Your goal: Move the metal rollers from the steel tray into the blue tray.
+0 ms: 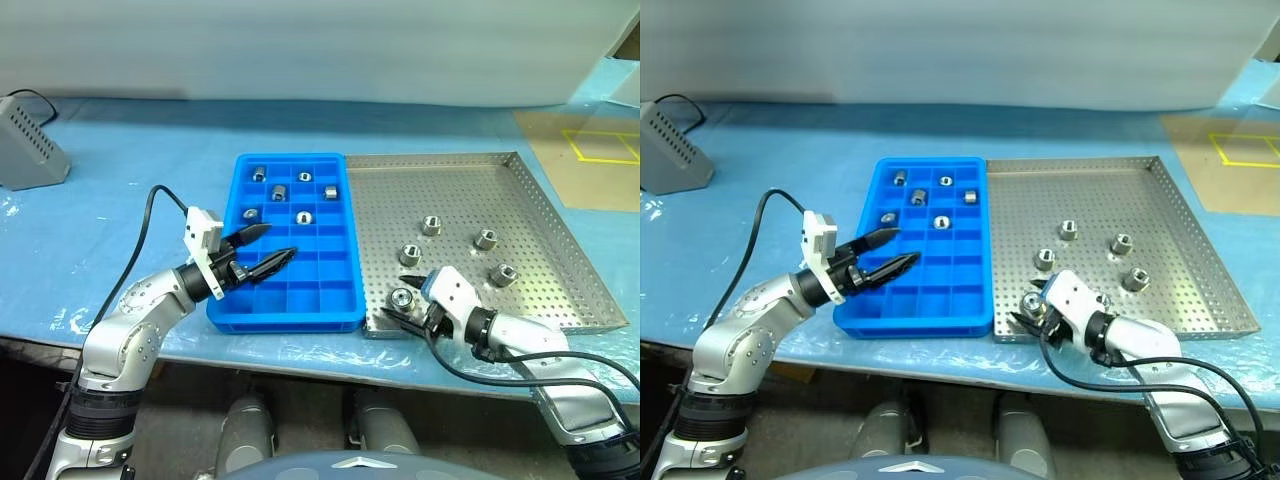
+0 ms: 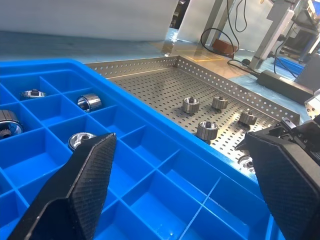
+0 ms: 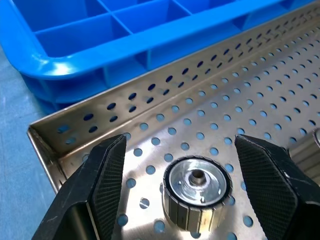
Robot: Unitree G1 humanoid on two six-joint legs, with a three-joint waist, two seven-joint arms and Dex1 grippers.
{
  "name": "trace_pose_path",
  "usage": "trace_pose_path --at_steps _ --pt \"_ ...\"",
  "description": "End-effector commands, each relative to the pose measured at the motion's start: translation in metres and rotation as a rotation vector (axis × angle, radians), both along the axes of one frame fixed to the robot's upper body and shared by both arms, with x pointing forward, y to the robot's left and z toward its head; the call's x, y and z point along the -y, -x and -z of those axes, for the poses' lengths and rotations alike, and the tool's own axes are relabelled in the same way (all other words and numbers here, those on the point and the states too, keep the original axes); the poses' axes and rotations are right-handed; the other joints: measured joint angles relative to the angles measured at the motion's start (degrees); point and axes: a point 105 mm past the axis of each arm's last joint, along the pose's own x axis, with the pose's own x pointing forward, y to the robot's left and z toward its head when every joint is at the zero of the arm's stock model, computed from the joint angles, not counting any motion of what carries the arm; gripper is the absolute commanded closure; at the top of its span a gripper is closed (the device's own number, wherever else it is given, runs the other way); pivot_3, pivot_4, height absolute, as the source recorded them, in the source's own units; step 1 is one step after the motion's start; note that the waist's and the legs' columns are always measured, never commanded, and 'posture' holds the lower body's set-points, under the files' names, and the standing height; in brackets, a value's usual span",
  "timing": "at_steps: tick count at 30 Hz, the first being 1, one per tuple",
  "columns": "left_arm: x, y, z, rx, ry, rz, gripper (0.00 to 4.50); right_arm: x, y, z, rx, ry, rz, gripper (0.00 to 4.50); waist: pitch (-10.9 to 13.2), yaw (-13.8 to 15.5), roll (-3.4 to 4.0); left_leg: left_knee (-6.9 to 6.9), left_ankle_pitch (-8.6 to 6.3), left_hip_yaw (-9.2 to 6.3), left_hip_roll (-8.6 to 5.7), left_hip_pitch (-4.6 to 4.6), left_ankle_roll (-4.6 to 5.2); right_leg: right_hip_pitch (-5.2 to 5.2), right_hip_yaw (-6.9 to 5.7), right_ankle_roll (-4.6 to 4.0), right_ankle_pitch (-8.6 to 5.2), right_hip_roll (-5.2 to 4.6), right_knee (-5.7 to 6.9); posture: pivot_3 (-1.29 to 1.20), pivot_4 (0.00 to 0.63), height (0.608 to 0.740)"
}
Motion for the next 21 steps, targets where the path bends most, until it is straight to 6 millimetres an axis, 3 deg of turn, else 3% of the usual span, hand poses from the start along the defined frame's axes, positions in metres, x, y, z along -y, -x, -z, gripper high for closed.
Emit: trace_pose_path --at_steps 1,12,21 --pt "0.002 0.005 -0.011 0.049 0.004 0.01 0.12 -0.007 0.006 0.004 -0.01 0.021 -0.063 0.92 0.0 0.01 0.0 0.0 0.0 0.0 0.0 0.0 0.0 0.0 0.0 0.0 0.0 0.0 0.0 -0.25 0.15 0.74" --pt "0.0 0.01 -0.009 0.046 0.004 -0.008 0.12 -0.009 0.016 0.007 0.006 0.025 -0.082 0.92 -0.01 0.22 -0.01 -0.02 -0.03 0.0 0.01 0.0 0.04 0.04 0.0 -0.02 -0.02 0.0 -0.04 -0.23 0.15 0.74" --pt "0.001 0.009 -0.008 0.041 0.001 0.005 0.12 0.013 0.005 -0.011 0.01 -0.105 0.103 0.92 0.0 0.12 -0.01 0.0 -0.05 0.0 -0.02 0.0 0.07 0.05 0.0 0.0 -0.02 -0.01 -0.06 -0.26 0.15 0.74"
